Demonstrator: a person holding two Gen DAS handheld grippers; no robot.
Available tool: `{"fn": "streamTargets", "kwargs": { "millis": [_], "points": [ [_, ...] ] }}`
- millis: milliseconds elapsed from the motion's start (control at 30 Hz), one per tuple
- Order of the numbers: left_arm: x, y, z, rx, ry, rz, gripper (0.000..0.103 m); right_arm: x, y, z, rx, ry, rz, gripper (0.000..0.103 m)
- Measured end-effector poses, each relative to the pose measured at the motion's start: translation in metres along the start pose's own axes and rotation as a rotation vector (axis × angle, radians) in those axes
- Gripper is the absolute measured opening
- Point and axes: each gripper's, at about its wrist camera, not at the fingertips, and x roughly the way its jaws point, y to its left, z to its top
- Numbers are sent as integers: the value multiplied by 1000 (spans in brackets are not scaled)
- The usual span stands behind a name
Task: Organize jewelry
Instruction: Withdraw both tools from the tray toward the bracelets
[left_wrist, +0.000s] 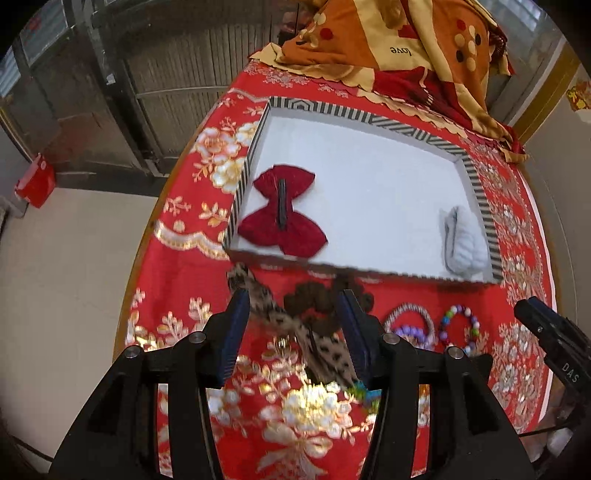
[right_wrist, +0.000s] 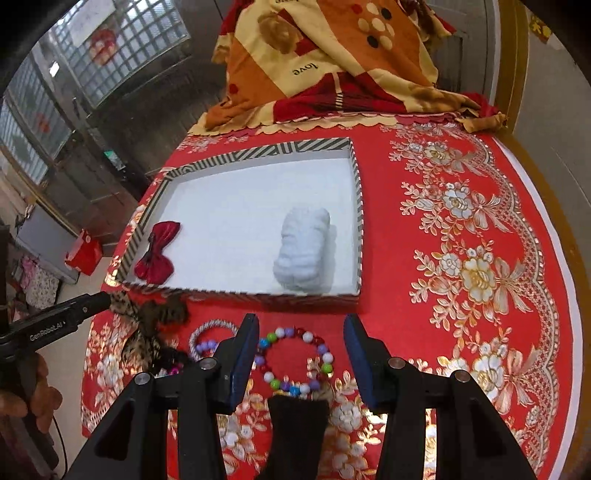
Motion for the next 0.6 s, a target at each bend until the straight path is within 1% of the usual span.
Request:
{"fn": "streamTargets", "kwargs": {
  "millis": [133,233,433,600],
  "points": [
    [-5,2,-14,-10,6,-2,49,-9,-1,-11,-16,-8,-4,46],
    [-7,5,-26,-26,12,0,49,-13,-4,-20,-20,3,0,46],
    [-6,16,-49,-43,52,-7,49,-17,-12,-43,-33,38,-16,46],
    [-6,30,-62,-86,70,-22,49,-14,-16,-60,-22,78,6,46]
  ]
}}
